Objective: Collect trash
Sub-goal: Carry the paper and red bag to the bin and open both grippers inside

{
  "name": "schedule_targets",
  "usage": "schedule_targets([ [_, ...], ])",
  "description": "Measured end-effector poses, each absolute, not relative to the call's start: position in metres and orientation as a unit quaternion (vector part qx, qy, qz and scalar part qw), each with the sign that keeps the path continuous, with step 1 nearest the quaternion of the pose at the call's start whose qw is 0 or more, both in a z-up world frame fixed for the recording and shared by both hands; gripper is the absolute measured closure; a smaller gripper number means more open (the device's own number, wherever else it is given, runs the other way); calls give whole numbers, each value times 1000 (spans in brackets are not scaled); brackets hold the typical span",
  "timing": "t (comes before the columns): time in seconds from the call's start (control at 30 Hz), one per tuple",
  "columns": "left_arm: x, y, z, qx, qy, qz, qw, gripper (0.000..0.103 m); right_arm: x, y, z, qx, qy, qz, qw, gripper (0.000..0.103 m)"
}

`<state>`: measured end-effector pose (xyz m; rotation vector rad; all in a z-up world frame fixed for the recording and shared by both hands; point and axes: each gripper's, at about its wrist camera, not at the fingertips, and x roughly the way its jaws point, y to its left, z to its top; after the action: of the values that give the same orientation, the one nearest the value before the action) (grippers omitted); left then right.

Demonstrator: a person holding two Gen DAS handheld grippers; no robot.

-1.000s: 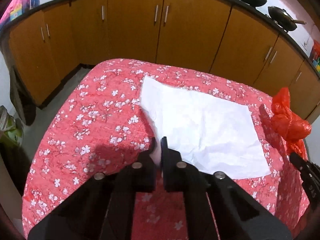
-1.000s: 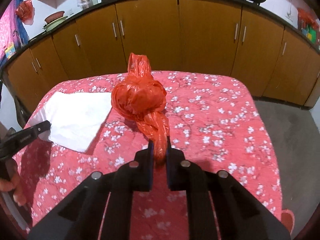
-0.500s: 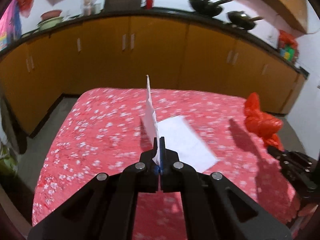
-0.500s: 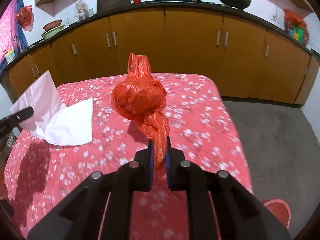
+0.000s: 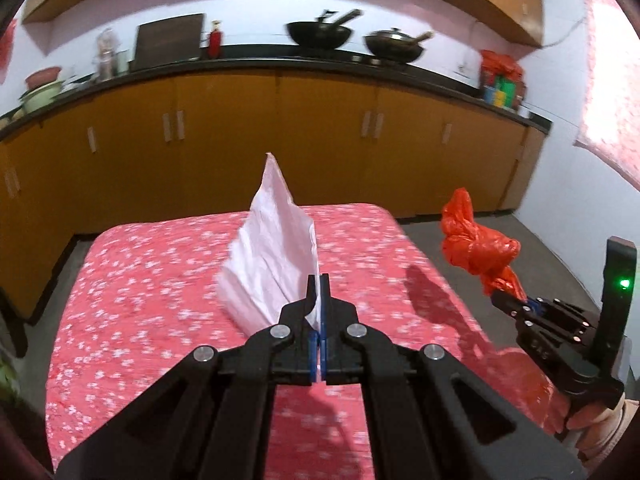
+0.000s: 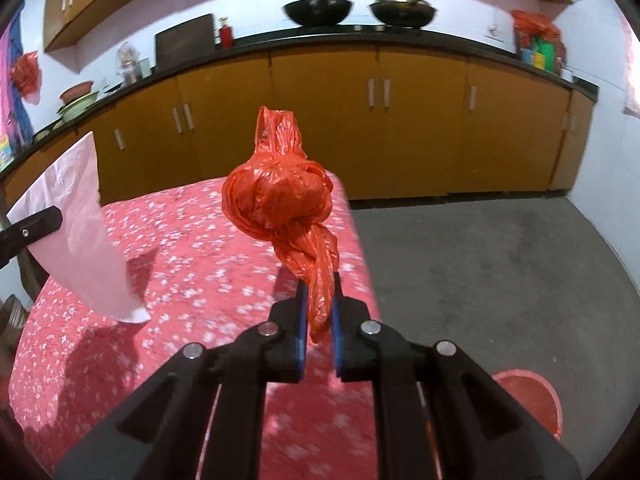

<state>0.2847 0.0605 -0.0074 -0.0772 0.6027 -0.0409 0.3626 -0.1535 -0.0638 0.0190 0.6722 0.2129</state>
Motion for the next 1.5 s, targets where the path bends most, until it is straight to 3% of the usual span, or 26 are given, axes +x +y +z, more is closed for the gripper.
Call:
schedule_targets([
  [0.8, 287, -156, -22, 6, 313, -234, 921, 103, 302, -342, -107, 70, 352, -53, 932, 92],
  [1.5, 282, -284, -96, 38, 372, -293, 880, 103, 257, -445, -179, 97, 395, -138, 903, 92],
])
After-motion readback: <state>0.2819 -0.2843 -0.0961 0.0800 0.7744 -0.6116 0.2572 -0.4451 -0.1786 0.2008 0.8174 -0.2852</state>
